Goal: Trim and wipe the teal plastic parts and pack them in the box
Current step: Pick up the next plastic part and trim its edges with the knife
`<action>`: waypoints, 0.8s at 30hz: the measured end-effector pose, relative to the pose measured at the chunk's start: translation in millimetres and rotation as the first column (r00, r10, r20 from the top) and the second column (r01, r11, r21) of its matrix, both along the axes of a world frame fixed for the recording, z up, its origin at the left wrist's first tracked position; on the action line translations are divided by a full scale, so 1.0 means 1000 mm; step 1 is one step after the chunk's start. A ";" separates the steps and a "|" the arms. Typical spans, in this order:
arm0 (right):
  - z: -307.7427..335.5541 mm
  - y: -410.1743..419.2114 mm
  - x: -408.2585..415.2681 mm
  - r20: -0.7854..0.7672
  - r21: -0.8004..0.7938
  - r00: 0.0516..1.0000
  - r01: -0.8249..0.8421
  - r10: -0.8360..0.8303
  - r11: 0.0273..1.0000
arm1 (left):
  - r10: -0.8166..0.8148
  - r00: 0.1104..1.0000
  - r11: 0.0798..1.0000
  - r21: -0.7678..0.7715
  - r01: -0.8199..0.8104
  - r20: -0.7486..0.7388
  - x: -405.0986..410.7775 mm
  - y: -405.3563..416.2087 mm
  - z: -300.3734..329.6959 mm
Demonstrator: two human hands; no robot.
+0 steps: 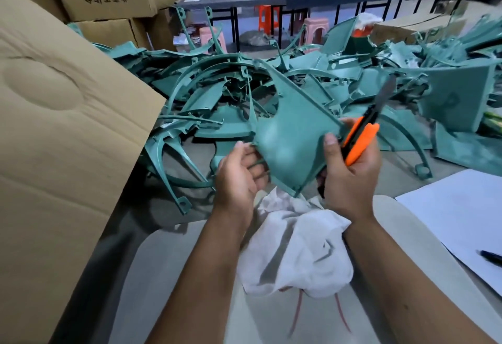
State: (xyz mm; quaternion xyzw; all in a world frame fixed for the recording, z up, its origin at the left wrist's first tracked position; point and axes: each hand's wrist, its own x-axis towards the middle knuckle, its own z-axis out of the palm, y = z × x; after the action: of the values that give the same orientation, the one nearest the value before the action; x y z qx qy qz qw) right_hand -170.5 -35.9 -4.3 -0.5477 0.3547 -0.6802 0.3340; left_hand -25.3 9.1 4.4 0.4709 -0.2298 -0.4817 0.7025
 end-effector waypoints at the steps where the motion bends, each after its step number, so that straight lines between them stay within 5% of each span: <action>1: -0.004 -0.001 0.002 -0.032 0.059 0.996 -0.083 0.085 0.995 | -0.013 1.000 0.999 -0.030 0.013 0.011 0.003 0.002 -0.003; 4: -0.009 -0.003 0.005 -0.212 0.068 0.968 -0.119 0.131 0.991 | -0.006 0.950 0.981 -0.184 0.066 0.312 0.008 0.007 -0.015; 8: -0.002 -0.002 0.001 -0.151 0.160 0.956 -0.229 0.253 0.960 | 0.026 0.923 0.948 -0.302 0.099 0.385 0.013 0.003 -0.013; 10: 0.002 -0.003 -0.006 -0.062 0.244 0.948 -0.288 0.311 0.926 | 0.129 0.935 0.954 -0.298 -0.027 0.329 0.009 0.002 -0.010; 14: 0.001 -0.004 -0.012 -0.125 0.263 0.929 -0.307 0.348 0.915 | 0.238 0.971 0.947 -0.231 -0.225 0.032 0.002 0.000 -0.006; 19: -0.002 -0.002 -0.010 0.032 0.347 0.918 -0.381 0.395 0.857 | -0.133 0.940 0.926 -0.377 0.004 -0.316 -0.002 0.008 -0.003; 24: 0.003 0.000 -0.005 0.167 0.287 0.895 -0.446 0.414 0.848 | -0.367 0.897 0.818 -0.544 0.186 -0.245 -0.007 0.011 -0.007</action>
State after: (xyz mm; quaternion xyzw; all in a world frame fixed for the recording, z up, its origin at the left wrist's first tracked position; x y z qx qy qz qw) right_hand -175.5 -36.3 -1.3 -0.5178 0.3107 -0.5481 0.5788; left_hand -32.6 20.1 -2.3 0.1399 -0.2909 -0.5758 0.7512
